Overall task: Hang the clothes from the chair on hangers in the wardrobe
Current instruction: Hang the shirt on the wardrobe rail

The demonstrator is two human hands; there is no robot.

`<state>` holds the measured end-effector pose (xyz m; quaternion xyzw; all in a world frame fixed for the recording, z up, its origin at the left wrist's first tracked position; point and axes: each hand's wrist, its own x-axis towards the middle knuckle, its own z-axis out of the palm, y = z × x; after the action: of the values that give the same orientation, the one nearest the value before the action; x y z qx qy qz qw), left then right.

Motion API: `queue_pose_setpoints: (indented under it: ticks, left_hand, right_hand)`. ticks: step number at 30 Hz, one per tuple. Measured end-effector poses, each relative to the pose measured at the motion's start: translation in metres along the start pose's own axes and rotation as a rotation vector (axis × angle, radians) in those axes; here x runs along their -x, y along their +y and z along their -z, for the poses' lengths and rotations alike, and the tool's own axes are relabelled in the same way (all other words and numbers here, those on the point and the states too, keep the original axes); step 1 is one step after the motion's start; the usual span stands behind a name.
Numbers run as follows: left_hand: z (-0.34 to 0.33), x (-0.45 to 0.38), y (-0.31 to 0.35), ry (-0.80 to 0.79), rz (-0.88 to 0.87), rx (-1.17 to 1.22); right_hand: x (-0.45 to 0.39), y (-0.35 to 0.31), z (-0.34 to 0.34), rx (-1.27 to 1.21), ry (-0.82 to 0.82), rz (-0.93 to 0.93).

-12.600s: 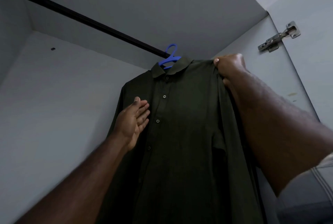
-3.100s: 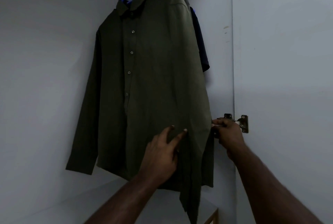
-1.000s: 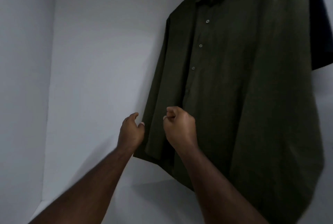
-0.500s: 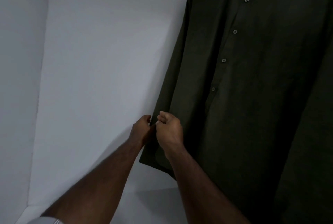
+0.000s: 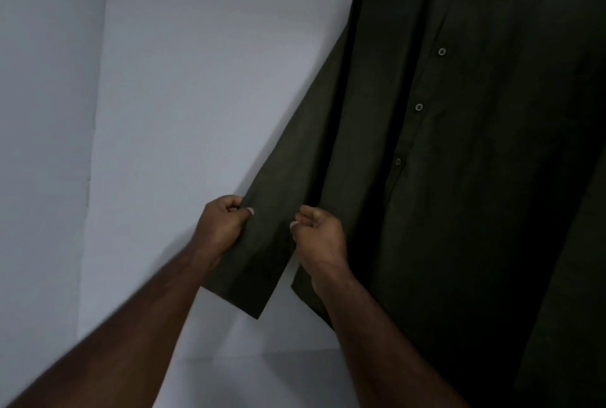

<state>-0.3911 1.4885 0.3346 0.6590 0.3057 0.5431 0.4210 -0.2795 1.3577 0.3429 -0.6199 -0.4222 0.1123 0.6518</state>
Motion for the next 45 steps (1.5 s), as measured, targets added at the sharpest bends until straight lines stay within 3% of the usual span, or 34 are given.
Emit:
queue_pose_setpoints:
  ticks: [12, 22, 35, 41, 45]
  left_hand:
    - [0.067, 0.078, 0.055, 0.089, -0.232, -0.118]
    - [0.089, 0.109, 0.058, -0.133, 0.050, 0.394]
    - [0.103, 0.133, 0.078, -0.147, -0.022, 0.380]
    - [0.110, 0.136, 0.078, -0.152, 0.082, 0.515]
    - [0.113, 0.143, 0.079, -0.162, 0.082, 0.530]
  right_hand:
    - [0.041, -0.043, -0.039, -0.093, -0.121, 0.121]
    - [0.063, -0.037, -0.018, -0.162, 0.015, 0.043]
    - [0.091, -0.044, -0.004, -0.206, -0.067, 0.048]
    - [0.099, -0.041, 0.000, -0.518, -0.124, -0.199]
    - [0.108, -0.046, 0.012, -0.617, -0.129, -0.136]
